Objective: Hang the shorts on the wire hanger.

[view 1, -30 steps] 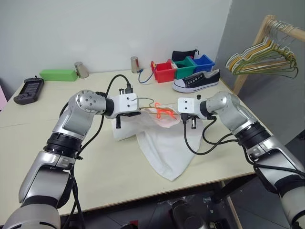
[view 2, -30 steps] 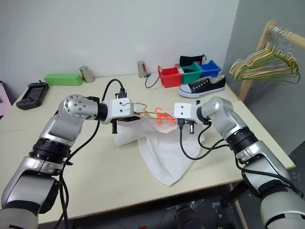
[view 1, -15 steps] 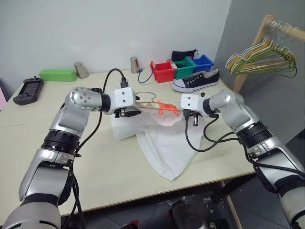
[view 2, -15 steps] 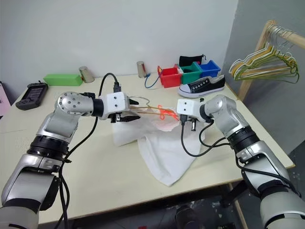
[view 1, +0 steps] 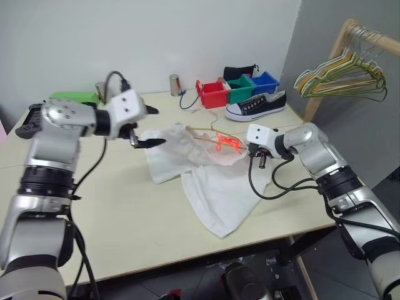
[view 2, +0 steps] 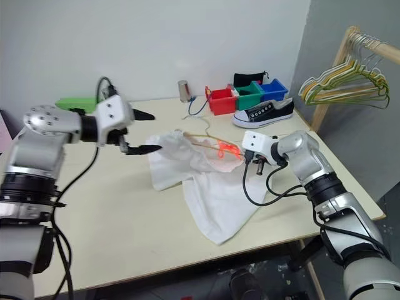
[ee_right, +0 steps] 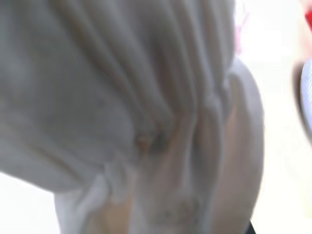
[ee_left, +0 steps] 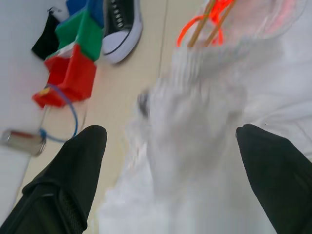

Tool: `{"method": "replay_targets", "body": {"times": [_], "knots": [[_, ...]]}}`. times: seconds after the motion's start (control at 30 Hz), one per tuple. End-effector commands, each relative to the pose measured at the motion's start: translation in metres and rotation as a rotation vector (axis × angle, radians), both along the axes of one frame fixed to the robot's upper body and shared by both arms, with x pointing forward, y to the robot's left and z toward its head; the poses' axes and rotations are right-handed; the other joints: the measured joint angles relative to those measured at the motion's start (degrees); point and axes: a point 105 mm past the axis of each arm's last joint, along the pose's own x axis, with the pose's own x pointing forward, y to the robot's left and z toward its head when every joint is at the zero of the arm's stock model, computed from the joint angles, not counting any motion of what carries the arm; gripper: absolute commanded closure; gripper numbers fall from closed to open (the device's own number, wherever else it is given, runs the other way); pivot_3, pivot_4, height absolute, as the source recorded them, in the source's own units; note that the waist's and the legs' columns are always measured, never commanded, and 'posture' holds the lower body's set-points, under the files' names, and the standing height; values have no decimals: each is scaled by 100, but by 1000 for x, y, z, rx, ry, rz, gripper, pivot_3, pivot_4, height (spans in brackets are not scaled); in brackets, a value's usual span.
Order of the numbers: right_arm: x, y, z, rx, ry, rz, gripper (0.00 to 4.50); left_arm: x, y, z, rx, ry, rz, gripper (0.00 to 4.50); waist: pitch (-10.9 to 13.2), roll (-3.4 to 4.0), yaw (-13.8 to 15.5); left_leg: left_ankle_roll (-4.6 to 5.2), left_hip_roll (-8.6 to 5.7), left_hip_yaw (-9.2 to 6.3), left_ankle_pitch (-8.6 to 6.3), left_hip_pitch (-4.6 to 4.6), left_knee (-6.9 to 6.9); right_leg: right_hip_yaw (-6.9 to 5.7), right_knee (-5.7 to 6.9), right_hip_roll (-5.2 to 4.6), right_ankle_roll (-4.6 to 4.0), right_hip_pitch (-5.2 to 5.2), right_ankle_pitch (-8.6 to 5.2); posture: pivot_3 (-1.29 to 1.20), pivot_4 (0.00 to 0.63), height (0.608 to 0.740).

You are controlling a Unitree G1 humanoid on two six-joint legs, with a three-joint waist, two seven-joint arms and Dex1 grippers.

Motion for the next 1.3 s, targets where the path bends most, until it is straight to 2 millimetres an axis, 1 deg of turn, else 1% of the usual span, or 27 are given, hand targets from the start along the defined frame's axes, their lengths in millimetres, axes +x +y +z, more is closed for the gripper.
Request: {"method": "replay_targets", "body": {"times": [0.03,0.1,0.2,0.23,0.3,0.33,0.37,0.4,0.47,0.6,0.7,0.8,0.9,1.0,1.03,1.17,1.23,1.3], "knots": [[-6,-10,25,210,-15,-144,4500,-12,-15,12,-200,-38,-1,7,-6,3,40,0,1,-5,0,0,0,0,-1,-1,0,2,0,-283,15,740],[-13,-21,26,292,3,-252,4500,-18,-35,2,-291,-22,-16,7,-22,18,123,0,-1,-9,0,-1,0,1,-4,-10,2,4,1,-289,19,740],[-29,-39,22,378,22,-415,4500,-26,-70,-14,-413,-1,-29,7,-34,19,279,0,5,-15,0,-4,8,2,-3,-27,9,10,5,-308,22,740],[-35,-47,18,389,19,-486,4500,-28,-85,-18,-464,10,-38,7,-36,15,313,0,3,-16,0,-6,10,2,-5,-27,12,10,6,-320,22,740],[-47,-61,9,410,28,-604,4500,-36,-114,-28,-512,38,-77,7,-47,20,381,0,-8,-8,0,-12,19,0,-11,-25,15,11,8,-343,25,740],[-52,-65,7,424,35,-645,4500,-39,-123,-31,-520,48,-91,7,-56,19,414,0,-4,-15,0,-14,20,-3,-13,-26,18,15,9,-343,25,740],[-58,-71,4,434,36,-693,4500,-43,-134,-35,-534,61,-107,7,-59,22,419,0,-4,-7,-1,-8,24,-2,-15,-25,18,27,9,-362,25,740],[-65,-81,0,437,29,-763,4500,-47,-150,-39,-557,77,-136,7,-64,29,410,-1,-9,2,-1,-5,24,1,-17,-25,18,31,9,-383,27,740],[-77,-104,-5,451,11,-925,4500,-56,-175,-42,-606,106,-186,7,-85,55,392,-1,-28,16,-1,1,24,3,-22,-25,20,38,11,-411,27,740],[-98,-133,-7,454,-30,-1120,4500,-71,-205,-48,-631,156,-284,7,-99,76,204,-2,-30,19,-2,6,22,4,-28,-25,18,50,10,-472,28,740],[-109,-149,-4,456,-83,-1236,4500,-72,-219,-49,-644,157,-322,7,-131,124,-30,-1,-28,17,-2,9,17,1,-41,-22,13,57,6,-509,26,740],[-114,-157,2,445,-146,-1303,4500,-71,-234,-44,-672,150,-353,7,-171,172,-290,1,-25,19,-2,11,10,-4,-80,-18,15,75,3,-528,24,740],[-118,-166,7,447,-209,-1403,4500,-70,-248,-37,-690,136,-390,7,-181,167,-522,5,-25,28,-5,14,5,-3,-114,-19,24,94,-1,-544,22,740],[-121,-185,18,408,-333,-1520,4500,-67,-259,-30,-701,116,-413,7,-181,168,-684,9,-28,33,-8,14,5,-1,-117,-25,33,97,-7,-553,25,740],[-122,-191,20,413,-352,-1559,4500,-66,-261,-29,-703,113,-415,7,-181,168,-727,12,-29,34,-9,14,4,-1,-118,-26,34,96,-7,-552,24,740],[-123,-221,40,410,-493,-1673,4500,-65,-265,-24,-710,99,-423,7,-180,167,-873,21,-29,34,-15,19,-3,-3,-118,-26,34,98,-15,-544,25,740],[-120,-231,50,424,-541,-1698,4500,-65,-266,-25,-707,98,-423,7,-180,166,-942,26,-29,35,-18,21,-5,-3,-118,-27,33,101,-19,-537,26,740],[-114,-236,54,454,-549,-1717,4500,-66,-266,-27,-699,99,-419,7,-178,164,-970,31,-31,39,-21,27,-5,-2,-119,-29,35,108,-22,-531,27,740]]}}
